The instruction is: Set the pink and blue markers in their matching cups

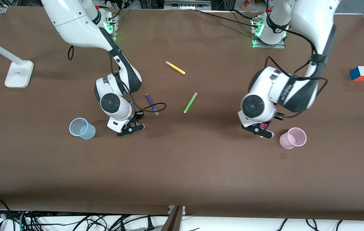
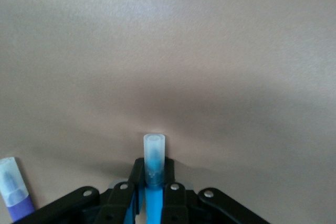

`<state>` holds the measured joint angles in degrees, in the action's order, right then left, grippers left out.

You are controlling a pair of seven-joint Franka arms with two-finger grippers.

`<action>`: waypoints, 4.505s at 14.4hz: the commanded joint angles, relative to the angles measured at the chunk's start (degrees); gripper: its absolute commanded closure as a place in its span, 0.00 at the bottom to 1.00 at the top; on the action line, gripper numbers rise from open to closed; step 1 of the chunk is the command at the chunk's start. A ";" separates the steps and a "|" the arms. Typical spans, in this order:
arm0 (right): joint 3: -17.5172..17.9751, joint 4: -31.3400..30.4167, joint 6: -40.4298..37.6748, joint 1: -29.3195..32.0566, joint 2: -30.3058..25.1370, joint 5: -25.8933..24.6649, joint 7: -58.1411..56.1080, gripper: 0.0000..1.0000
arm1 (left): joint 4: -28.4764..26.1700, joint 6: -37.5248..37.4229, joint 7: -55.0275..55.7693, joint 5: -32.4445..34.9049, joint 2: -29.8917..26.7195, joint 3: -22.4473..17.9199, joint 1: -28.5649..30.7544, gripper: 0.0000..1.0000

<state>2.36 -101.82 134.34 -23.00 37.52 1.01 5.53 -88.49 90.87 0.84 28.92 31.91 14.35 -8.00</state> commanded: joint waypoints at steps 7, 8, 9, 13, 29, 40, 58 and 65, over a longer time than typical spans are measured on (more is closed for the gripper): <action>-2.61 0.22 -5.39 0.24 -12.46 -0.13 -16.47 0.94 | 3.15 -0.78 -28.17 17.11 1.05 0.42 10.37 0.88; -3.49 0.22 -7.32 0.33 -13.78 0.13 -19.99 0.94 | 2.97 -0.78 -28.17 17.48 1.58 0.42 10.37 0.88; -4.37 0.22 -9.08 0.33 -14.75 0.57 -23.86 0.94 | 2.62 -0.78 -28.17 17.57 2.19 0.42 10.20 0.87; -7.97 0.92 -14.97 0.68 -18.44 3.36 -40.90 0.94 | 2.27 -0.87 -28.17 17.57 4.39 0.42 10.28 0.79; -18.62 1.28 -30.10 12.45 -15.03 43.00 -111.93 0.93 | 4.73 -1.84 -15.46 -2.16 -1.31 0.42 13.43 0.00; -18.44 2.76 -33.35 16.94 -9.84 51.11 -123.82 0.93 | 7.80 -6.47 -5.58 -23.12 -18.18 1.73 21.71 0.00; -18.27 8.65 -35.46 19.58 -5.00 52.69 -124.64 0.00 | -12.41 5.55 -5.32 -27.78 -36.48 -20.51 2.19 0.00; -18.27 18.75 -38.19 18.87 -5.61 42.87 -88.12 0.00 | -11.88 5.11 -5.32 -27.61 -35.95 -20.15 2.37 0.00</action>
<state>-16.36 -86.40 97.47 -4.32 31.85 47.46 -93.64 -100.70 96.79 -4.70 2.12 -4.00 -5.70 -5.30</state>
